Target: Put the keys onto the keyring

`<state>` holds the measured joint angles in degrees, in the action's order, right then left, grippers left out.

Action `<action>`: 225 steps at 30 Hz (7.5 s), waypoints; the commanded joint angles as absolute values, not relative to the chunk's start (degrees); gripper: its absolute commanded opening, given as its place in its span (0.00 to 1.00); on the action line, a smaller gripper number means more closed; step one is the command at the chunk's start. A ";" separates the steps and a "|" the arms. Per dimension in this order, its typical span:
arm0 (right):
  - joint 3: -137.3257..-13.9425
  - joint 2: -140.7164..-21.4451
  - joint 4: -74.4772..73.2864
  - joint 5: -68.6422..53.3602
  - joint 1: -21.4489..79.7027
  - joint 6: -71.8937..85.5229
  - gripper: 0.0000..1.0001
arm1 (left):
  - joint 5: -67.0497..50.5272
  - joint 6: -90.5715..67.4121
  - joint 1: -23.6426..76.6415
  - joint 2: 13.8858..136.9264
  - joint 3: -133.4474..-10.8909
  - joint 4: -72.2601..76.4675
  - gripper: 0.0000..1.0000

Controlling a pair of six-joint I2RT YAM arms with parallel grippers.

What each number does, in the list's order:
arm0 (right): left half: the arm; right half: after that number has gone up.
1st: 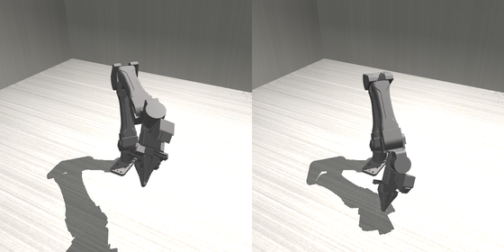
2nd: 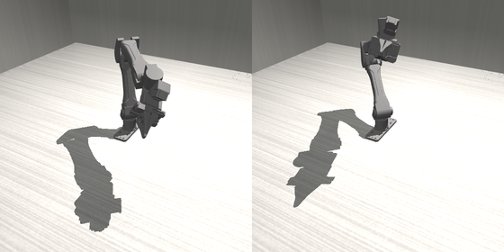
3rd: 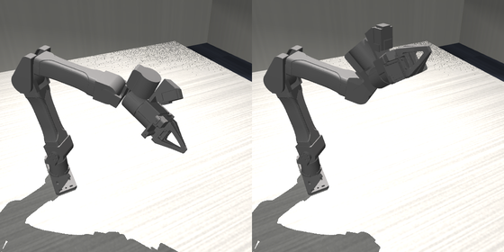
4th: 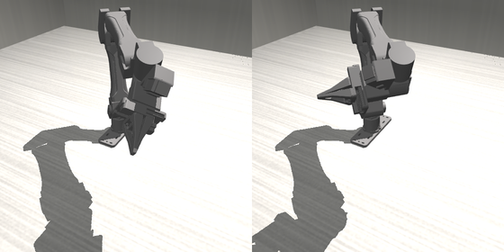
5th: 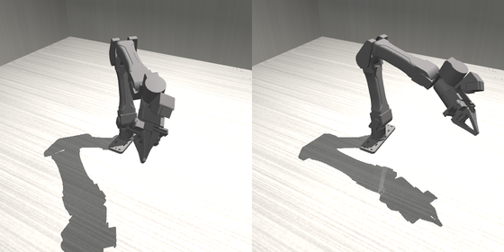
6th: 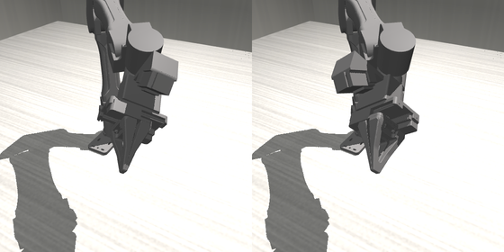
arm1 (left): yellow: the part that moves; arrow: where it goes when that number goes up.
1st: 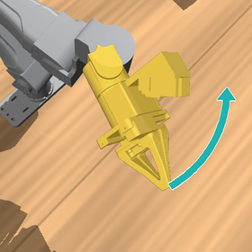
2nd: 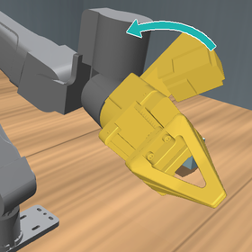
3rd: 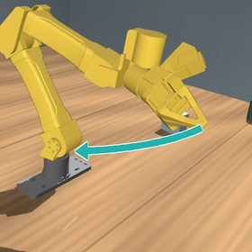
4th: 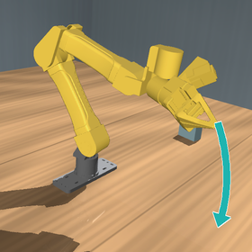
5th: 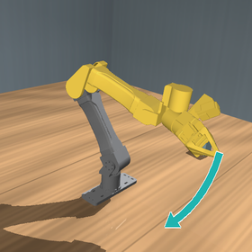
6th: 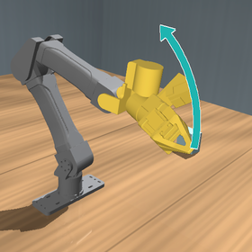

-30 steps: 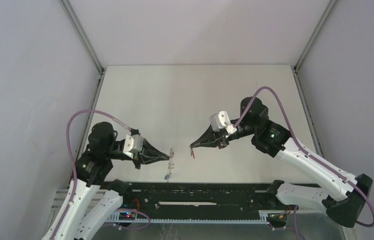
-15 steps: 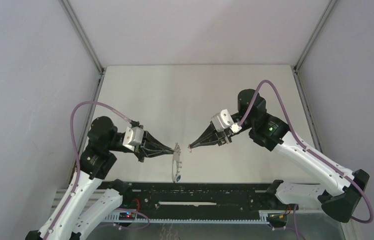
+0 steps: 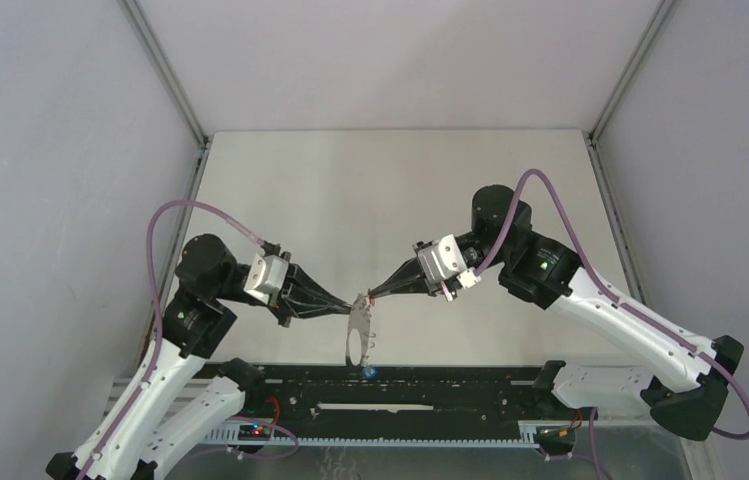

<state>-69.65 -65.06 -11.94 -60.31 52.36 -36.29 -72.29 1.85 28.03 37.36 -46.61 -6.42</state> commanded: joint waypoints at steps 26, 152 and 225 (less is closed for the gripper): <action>-74.70 -66.04 -12.76 -65.58 55.11 -40.20 0.00 | -73.17 -2.51 31.02 37.50 -52.32 -3.28 0.00; -88.53 -79.37 -16.64 -53.31 58.54 -22.26 0.14 | -57.86 -1.57 32.40 35.08 -49.53 3.90 0.00; -91.45 -121.78 -12.47 18.75 45.23 21.30 0.52 | -57.49 -10.75 15.97 26.31 -36.55 13.71 0.00</action>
<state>-89.49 -122.67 -9.69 10.98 44.53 17.34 -58.59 -8.99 16.47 26.92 -37.26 11.31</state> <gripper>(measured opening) 0.553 0.008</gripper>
